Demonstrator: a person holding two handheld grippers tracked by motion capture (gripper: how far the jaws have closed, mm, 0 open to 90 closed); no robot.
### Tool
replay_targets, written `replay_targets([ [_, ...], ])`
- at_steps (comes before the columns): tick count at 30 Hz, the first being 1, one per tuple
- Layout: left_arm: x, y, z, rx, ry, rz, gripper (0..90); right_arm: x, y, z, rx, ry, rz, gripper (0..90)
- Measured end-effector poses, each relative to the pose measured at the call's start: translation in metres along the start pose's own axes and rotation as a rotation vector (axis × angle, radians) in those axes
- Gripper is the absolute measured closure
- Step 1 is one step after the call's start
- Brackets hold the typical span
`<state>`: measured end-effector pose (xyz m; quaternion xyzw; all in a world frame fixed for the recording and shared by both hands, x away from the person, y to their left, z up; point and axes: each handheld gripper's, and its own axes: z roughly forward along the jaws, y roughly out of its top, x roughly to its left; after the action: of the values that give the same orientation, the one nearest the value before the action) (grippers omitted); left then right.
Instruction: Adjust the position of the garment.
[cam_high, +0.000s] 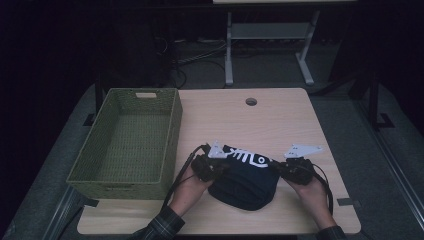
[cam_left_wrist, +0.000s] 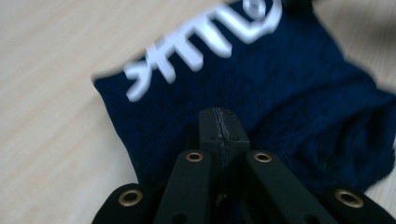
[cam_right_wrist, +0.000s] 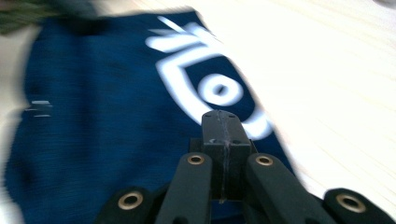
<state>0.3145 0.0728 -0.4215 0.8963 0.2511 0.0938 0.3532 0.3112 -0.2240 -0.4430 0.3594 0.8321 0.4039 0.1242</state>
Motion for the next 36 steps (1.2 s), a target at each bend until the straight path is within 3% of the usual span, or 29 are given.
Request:
replay_targets([
  [2, 0.001, -0.007, 0.007, 0.018, -0.012, -0.012, 90.0, -0.002, -0.001, 0.003, 0.011, 0.001, 0.009, 90.0],
  [3, 0.001, -0.010, 0.013, 0.027, -0.013, -0.012, 90.0, -0.006, -0.004, 0.012, 0.059, -0.012, 0.015, 90.0],
  [7, 0.003, -0.013, 0.019, 0.041, -0.017, -0.012, 90.0, -0.009, -0.010, 0.020, 0.089, -0.006, 0.033, 90.0],
  [13, 0.002, -0.015, 0.021, 0.048, -0.009, -0.011, 90.0, -0.009, -0.014, 0.021, 0.083, -0.003, 0.050, 90.0],
  [17, 0.004, -0.013, 0.017, 0.030, -0.030, -0.039, 89.8, -0.008, -0.013, 0.017, 0.076, -0.006, 0.046, 89.0],
  [18, 0.006, -0.011, 0.012, 0.008, -0.029, -0.052, 84.1, -0.007, -0.015, 0.013, 0.042, -0.021, 0.043, 79.8],
  [22, 0.009, -0.007, 0.003, -0.025, -0.025, -0.069, 75.9, -0.006, -0.018, 0.001, 0.005, -0.034, 0.057, 71.6],
  [23, 0.011, -0.005, -0.001, -0.039, -0.017, -0.082, 69.4, -0.004, -0.022, -0.009, -0.013, -0.063, 0.058, 63.4],
  [25, 0.012, -0.004, -0.003, -0.050, -0.014, -0.090, 65.7, -0.004, -0.023, -0.012, -0.015, -0.079, 0.057, 59.9],
  [26, 0.016, -0.004, -0.005, -0.058, -0.022, -0.111, 56.8, -0.003, -0.029, -0.023, -0.030, -0.107, 0.066, 51.8],
  [30, 0.022, -0.005, -0.006, -0.065, -0.024, -0.141, 48.3, -0.004, -0.038, -0.032, -0.023, -0.130, 0.079, 43.4],
  [32, 0.025, -0.006, -0.005, -0.065, -0.032, -0.148, 38.2, -0.004, -0.052, -0.036, -0.007, -0.153, 0.093, 31.0],
  [36, 0.031, -0.008, 0.000, -0.067, -0.038, -0.162, 31.7, -0.004, -0.063, -0.038, 0.007, -0.169, 0.125, 21.7],
])
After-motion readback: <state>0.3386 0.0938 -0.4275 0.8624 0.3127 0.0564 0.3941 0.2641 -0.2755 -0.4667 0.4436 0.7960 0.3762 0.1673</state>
